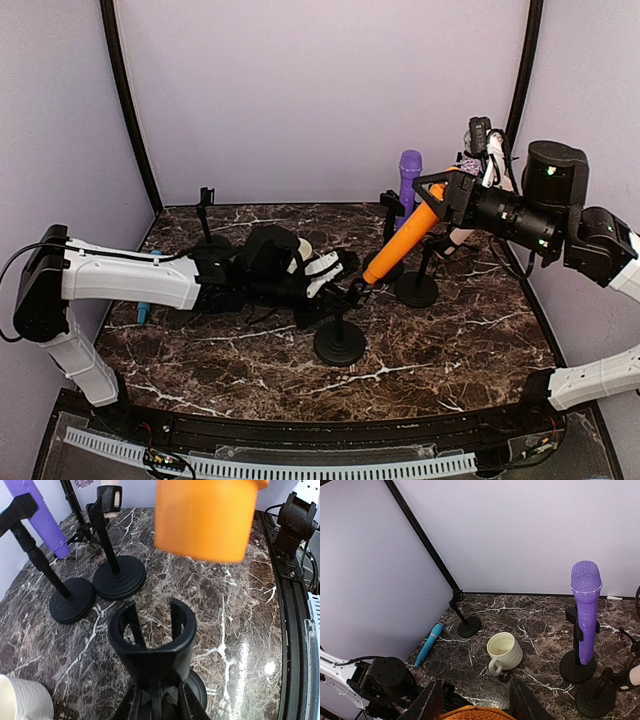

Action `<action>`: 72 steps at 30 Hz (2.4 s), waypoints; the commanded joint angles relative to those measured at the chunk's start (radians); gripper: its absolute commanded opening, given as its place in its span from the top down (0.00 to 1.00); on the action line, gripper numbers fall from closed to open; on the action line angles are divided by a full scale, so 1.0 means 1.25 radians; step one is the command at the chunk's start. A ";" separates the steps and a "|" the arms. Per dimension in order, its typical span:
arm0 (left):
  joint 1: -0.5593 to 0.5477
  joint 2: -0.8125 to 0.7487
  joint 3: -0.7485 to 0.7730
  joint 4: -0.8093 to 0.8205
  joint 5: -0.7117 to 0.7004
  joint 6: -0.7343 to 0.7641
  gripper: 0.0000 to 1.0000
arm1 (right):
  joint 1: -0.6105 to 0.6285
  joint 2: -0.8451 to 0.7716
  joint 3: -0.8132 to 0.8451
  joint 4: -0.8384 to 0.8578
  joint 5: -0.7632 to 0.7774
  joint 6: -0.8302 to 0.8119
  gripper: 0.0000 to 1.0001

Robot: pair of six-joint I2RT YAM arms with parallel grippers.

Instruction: Remove the microphone from the stand

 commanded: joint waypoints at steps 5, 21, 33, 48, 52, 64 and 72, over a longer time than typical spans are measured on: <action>0.025 -0.185 -0.069 -0.185 -0.184 -0.108 1.00 | 0.001 -0.004 0.022 0.014 0.027 -0.011 0.85; 0.282 -0.326 -0.098 -0.283 -0.302 -0.133 1.00 | 0.001 0.011 -0.048 0.075 -0.019 -0.003 0.85; 0.465 -0.146 0.080 -0.145 -0.194 -0.108 1.00 | 0.001 0.019 -0.081 0.113 -0.043 0.019 0.85; 0.543 0.119 0.286 -0.016 -0.132 -0.130 1.00 | 0.001 0.035 -0.085 0.125 -0.057 0.029 0.85; 0.557 0.159 0.312 0.006 -0.101 -0.156 1.00 | 0.001 0.031 -0.093 0.129 -0.059 0.036 0.85; 0.566 0.209 0.320 0.010 -0.100 -0.171 1.00 | 0.001 0.031 -0.098 0.126 -0.057 0.037 0.85; 0.567 0.178 0.313 -0.017 -0.098 -0.152 0.41 | 0.001 0.032 -0.095 0.124 -0.055 0.038 0.85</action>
